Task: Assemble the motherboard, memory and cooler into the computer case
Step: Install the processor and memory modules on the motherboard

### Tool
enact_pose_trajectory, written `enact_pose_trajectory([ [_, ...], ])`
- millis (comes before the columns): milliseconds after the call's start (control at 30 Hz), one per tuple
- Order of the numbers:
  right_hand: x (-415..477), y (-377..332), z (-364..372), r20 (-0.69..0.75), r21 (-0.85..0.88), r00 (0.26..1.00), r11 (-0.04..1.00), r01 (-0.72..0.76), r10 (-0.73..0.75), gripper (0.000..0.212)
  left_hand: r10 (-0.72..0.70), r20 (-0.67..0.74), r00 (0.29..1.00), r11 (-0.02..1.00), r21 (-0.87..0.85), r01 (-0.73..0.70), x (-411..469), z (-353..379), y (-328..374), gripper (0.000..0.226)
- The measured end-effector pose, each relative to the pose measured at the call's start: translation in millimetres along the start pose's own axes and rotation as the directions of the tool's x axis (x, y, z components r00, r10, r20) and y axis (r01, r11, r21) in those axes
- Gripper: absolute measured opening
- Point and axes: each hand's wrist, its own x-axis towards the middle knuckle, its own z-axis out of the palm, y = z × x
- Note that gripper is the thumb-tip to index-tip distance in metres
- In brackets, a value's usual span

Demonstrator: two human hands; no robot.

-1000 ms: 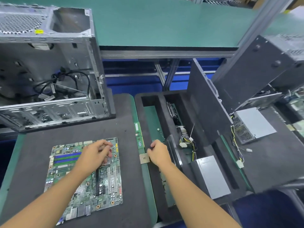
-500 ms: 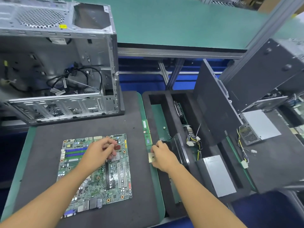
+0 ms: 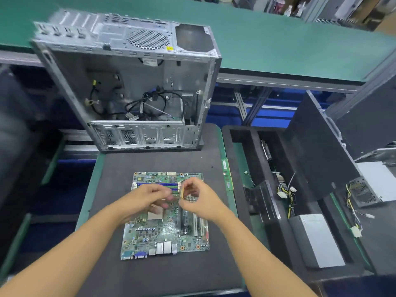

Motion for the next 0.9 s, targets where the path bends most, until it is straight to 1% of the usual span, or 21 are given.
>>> enact_pose_trajectory([
  [33, 2, -5, 10, 0.019, 0.032, 1.0, 0.999, -0.009, 0.009, 0.03, 0.032, 0.007, 0.999, 0.999, 0.036, -0.032, -8, -8, -2, 0.037],
  [67, 5, -8, 19, 0.032, 0.068, 0.999, 0.997, -0.024, 0.022, 0.031, 0.094, -0.001, 0.996, 0.99, 0.102, -0.093, -14, -16, -4, 0.039],
  [100, 7, -10, 27, 0.045, 0.106, 0.998, 0.993, -0.042, 0.037, 0.032, 0.167, -0.014, 0.986, 0.97, 0.184, -0.161, -20, -23, -6, 0.044],
  [167, 12, -12, 38, 0.083, 0.174, 0.994, 0.981, -0.086, 0.072, 0.033, 0.293, -0.01, 0.956, 0.897, 0.348, -0.272, -30, -34, -7, 0.059],
  [200, 14, -12, 43, 0.114, 0.203, 0.989, 0.973, -0.113, 0.091, 0.032, 0.337, 0.012, 0.941, 0.845, 0.437, -0.308, -34, -39, -7, 0.067],
  [267, 16, -10, 50, 0.178, 0.265, 0.977, 0.95, -0.166, 0.121, 0.031, 0.387, 0.079, 0.919, 0.705, 0.617, -0.35, -37, -43, -6, 0.079],
  [333, 19, -6, 56, 0.229, 0.343, 0.966, 0.918, -0.199, 0.124, 0.034, 0.401, 0.14, 0.905, 0.581, 0.725, -0.37, -40, -43, -6, 0.079],
  [400, 21, -2, 60, 0.278, 0.41, 0.955, 0.886, -0.218, 0.106, 0.036, 0.42, 0.17, 0.891, 0.532, 0.75, -0.393, -42, -42, -8, 0.069],
  [500, 21, 2, 66, 0.333, 0.421, 0.935, 0.869, -0.261, 0.119, 0.04, 0.441, 0.174, 0.881, 0.507, 0.761, -0.404, -42, -42, -12, 0.055],
  [600, 21, 5, 70, 0.364, 0.435, 0.924, 0.855, -0.281, 0.119, 0.039, 0.446, 0.183, 0.876, 0.495, 0.765, -0.411, -40, -44, -17, 0.054],
  [667, 21, 8, 68, 0.364, 0.407, 0.922, 0.868, -0.284, 0.131, 0.038, 0.449, 0.169, 0.877, 0.497, 0.769, -0.402, -38, -47, -22, 0.053],
  [700, 20, 9, 67, 0.332, 0.343, 0.93, 0.899, -0.273, 0.157, 0.036, 0.45, 0.146, 0.881, 0.503, 0.774, -0.385, -37, -49, -25, 0.054],
  [733, 20, 11, 65, 0.264, 0.212, 0.947, 0.947, -0.24, 0.181, 0.033, 0.451, 0.115, 0.885, 0.511, 0.78, -0.361, -36, -52, -28, 0.055],
  [767, 19, 14, 63, 0.173, 0.014, 0.968, 0.982, -0.189, 0.184, 0.028, 0.45, 0.083, 0.889, 0.518, 0.786, -0.336, -35, -55, -31, 0.056],
  [800, 19, 16, 62, 0.092, -0.205, 0.983, 0.969, -0.137, 0.159, 0.021, 0.445, 0.055, 0.894, 0.526, 0.791, -0.311, -34, -58, -34, 0.056],
  [833, 19, 18, 62, 0.054, -0.393, 0.991, 0.915, -0.094, 0.125, 0.014, 0.437, 0.031, 0.899, 0.535, 0.795, -0.287, -34, -60, -37, 0.056],
  [867, 19, 19, 63, 0.055, -0.541, 0.993, 0.839, -0.059, 0.106, 0.011, 0.425, 0.01, 0.905, 0.543, 0.797, -0.263, -33, -62, -40, 0.056],
  [900, 19, 19, 65, 0.065, -0.654, 0.993, 0.756, -0.034, 0.101, 0.015, 0.413, -0.01, 0.911, 0.551, 0.799, -0.242, -32, -63, -43, 0.057],
])
